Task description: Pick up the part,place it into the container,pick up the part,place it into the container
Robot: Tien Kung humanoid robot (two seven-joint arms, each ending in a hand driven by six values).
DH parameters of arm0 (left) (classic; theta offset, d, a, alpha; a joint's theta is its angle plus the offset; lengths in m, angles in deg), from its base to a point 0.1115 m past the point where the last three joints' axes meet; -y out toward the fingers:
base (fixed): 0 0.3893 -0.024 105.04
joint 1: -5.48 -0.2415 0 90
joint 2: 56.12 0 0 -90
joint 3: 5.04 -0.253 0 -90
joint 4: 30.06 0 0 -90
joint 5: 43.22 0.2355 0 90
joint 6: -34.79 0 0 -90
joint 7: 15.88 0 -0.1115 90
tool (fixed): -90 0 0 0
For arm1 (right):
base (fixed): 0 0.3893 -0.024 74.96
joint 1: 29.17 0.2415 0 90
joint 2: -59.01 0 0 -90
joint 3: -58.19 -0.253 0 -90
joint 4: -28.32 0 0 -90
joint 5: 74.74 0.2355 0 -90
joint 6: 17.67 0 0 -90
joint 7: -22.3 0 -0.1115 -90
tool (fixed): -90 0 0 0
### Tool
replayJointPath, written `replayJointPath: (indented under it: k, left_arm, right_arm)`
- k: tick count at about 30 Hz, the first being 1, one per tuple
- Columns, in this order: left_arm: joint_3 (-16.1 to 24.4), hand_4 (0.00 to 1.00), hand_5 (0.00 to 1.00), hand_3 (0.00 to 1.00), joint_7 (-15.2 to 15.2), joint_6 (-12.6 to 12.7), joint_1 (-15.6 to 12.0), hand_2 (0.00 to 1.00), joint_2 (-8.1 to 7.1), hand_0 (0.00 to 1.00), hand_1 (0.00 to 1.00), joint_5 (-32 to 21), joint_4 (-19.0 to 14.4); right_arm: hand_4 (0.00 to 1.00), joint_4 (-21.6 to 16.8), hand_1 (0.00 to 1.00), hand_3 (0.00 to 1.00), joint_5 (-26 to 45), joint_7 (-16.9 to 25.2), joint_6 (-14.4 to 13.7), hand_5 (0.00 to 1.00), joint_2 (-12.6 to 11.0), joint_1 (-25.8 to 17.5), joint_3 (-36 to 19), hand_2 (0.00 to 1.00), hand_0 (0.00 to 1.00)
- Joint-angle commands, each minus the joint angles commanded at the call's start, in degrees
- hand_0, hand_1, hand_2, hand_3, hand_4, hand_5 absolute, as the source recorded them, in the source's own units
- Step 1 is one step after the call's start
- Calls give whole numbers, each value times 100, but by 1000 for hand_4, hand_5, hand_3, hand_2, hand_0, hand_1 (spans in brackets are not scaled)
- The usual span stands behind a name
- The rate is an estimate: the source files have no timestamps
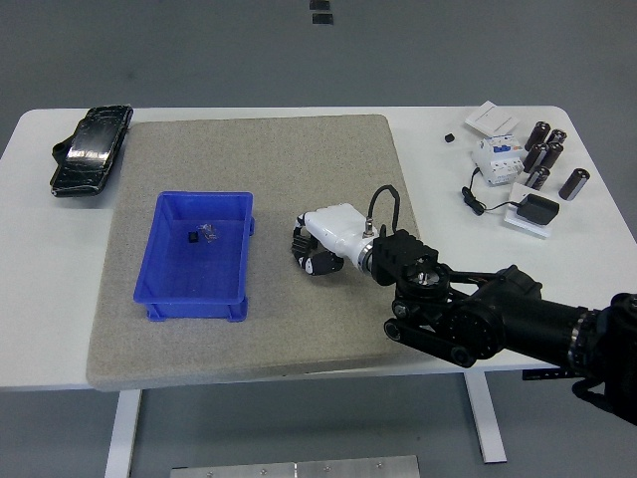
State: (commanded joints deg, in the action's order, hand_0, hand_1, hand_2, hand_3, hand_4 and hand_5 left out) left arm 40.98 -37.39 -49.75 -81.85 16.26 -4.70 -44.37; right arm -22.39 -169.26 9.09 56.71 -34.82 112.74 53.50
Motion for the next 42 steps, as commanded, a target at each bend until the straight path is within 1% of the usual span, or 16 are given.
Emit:
replayJointPath:
  k: [10,11,14,19,24,28,29,31,34,35,40,41,42]
  left_arm:
    - [-14,706,296,570,10,8,-10,628,4,682,658,-26,0]
    - [-14,708,296,570,10,10,-11,628,6,682,657,-27,0]
    - [-17,708,296,570,12,14,-15,628,10,682,657,-37,-1]
    - [8,709,297,571,-2,17,-20,629,11,682,657,-11,-5]
    - [28,709,296,571,-13,18,-17,628,5,682,658,13,-8]
    - [39,709,296,571,-25,17,-18,628,1,682,658,29,-13]
    - [41,709,295,571,-28,16,-19,629,1,681,657,32,-14]
    - [47,709,295,571,-33,15,-20,629,-1,681,657,41,-15]
    - [47,709,295,571,-34,13,-16,629,-7,681,657,44,-16]
    - [46,710,294,571,-35,13,-15,627,-11,682,657,45,-16]
    - [54,710,294,571,-43,14,-18,627,-13,682,657,59,-19]
    - [54,710,292,571,-44,13,-18,627,-14,682,657,61,-20]
    - [57,710,292,571,-45,13,-17,627,-14,682,657,65,-20]
  right_arm:
    - [436,32,403,673,107,45,-106,180,-12,-30,-6,427,255]
    - [432,5,401,672,99,44,-120,194,-27,-35,-44,417,253]
    - [432,-152,401,672,8,9,-148,194,-85,-42,-198,417,253]
    - [433,-708,403,673,-339,-143,-197,194,-165,-24,-560,415,252]
    - [436,-1331,407,674,-702,-331,-234,199,-106,26,-723,415,252]
    - [436,-1820,407,674,-967,-477,-299,199,39,87,-672,415,252]
    - [424,-1937,428,677,-1021,-506,-325,224,86,109,-633,460,261]
    - [424,-2084,428,677,-1100,-555,-370,224,177,156,-529,460,261]
    - [424,-2165,428,677,-1238,-672,-401,224,355,237,-271,460,261]
    - [380,-2147,620,689,-1271,-701,-410,282,383,251,-185,632,440]
    - [380,-1884,620,689,-1310,-753,-551,282,383,241,20,632,440]
    - [392,-1806,670,691,-1298,-751,-585,302,383,246,47,659,528]
    - [392,-1738,670,691,-1289,-746,-611,302,383,251,69,659,528]
